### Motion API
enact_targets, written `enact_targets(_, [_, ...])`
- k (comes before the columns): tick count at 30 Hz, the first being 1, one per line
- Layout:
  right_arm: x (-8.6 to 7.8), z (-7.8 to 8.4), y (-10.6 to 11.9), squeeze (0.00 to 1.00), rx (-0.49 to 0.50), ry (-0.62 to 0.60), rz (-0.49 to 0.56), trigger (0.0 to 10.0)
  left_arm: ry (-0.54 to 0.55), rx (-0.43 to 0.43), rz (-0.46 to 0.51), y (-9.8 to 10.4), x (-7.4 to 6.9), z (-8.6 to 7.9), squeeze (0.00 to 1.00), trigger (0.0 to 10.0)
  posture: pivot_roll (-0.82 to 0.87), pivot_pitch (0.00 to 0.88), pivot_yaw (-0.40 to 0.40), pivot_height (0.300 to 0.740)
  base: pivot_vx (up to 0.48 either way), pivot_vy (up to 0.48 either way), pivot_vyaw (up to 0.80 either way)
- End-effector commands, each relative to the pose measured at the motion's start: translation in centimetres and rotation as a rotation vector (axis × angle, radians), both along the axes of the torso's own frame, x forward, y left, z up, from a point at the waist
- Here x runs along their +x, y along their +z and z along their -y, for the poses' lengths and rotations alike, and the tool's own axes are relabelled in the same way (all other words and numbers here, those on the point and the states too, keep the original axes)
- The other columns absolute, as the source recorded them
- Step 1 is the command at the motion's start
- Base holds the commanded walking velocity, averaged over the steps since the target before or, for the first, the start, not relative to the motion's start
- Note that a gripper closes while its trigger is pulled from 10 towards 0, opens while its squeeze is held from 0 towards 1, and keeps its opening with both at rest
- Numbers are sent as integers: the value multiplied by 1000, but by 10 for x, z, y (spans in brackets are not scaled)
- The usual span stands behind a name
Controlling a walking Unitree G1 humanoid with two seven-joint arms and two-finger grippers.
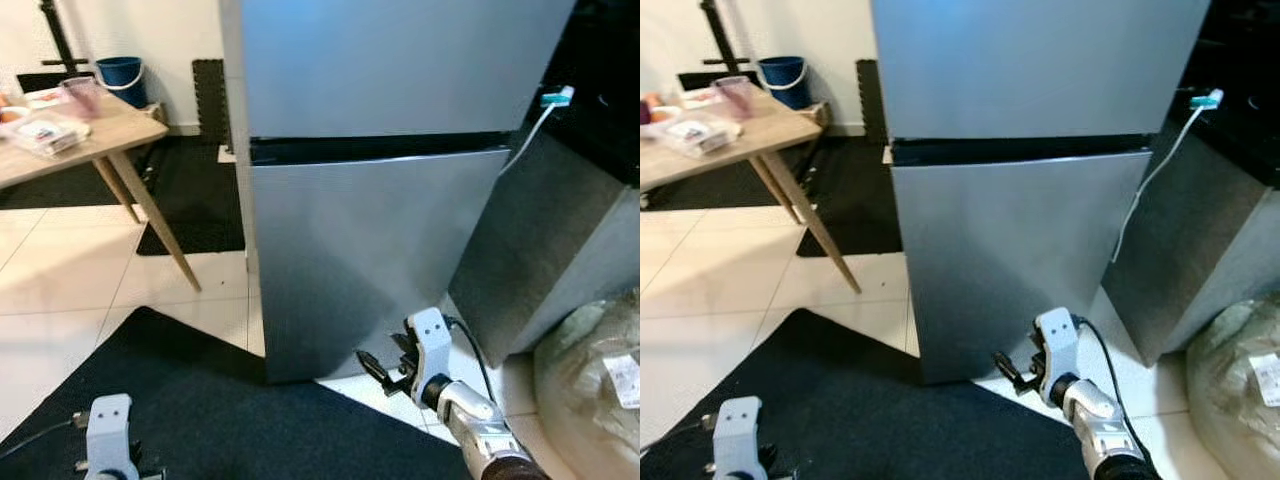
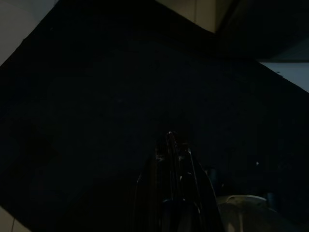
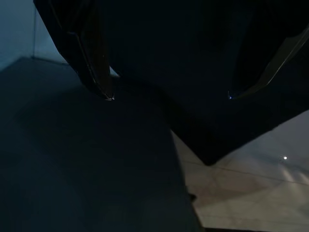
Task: Restocking fridge
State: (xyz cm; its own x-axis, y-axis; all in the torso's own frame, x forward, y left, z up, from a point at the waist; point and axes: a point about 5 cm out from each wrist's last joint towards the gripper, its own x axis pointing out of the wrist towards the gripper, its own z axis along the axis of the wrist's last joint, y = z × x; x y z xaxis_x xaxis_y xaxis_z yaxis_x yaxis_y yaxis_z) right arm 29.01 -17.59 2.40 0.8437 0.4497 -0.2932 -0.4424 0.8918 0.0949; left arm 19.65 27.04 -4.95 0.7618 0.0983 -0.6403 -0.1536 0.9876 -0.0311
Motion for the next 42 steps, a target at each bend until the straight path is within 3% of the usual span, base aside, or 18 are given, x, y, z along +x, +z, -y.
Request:
enact_targets(1, [2,-3,2,0,-3,12,20,10000,-8,-4,-9,-1,-1,2,0,10000,-43,49,0,740,352,0,0])
enact_targets(17, [9,-4,11,0,24,26,79,10000,-36,-1,21,4,10,6,0,10000,-43,43,3,740,352,0,0])
enact_targets(24, [10,7,14,0,45,0,95,10000,-84,-76,128,17,33,18,0,10000,-42,44,1,740,134,0,0])
enact_targets(27, [10,12,17,0,60,-7,109,10000,-154,-136,196,26,46,27,0,10000,-41,48,1,740,0,0,0])
enact_targets(29, [9,17,19,0,81,-10,125,10000,-258,-205,249,34,55,39,0,10000,-42,51,4,740,0,0,0])
enact_targets(31, [9,18,20,0,85,-11,127,10000,-289,-222,261,35,57,42,0,10000,-42,51,4,740,0,0,0])
enact_targets(35, [5,27,24,0,127,15,142,10000,-522,-334,347,49,68,67,0,10000,-43,54,5,740,0,0,0])
enact_targets(38, [2,31,27,0,165,55,146,10000,-637,-384,387,58,72,77,0,10000,-43,54,5,740,0,0,0])
enact_targets(42, [1,34,30,0,192,86,144,10000,-712,-428,418,65,74,81,0,10000,-43,55,3,740,0,0,0])
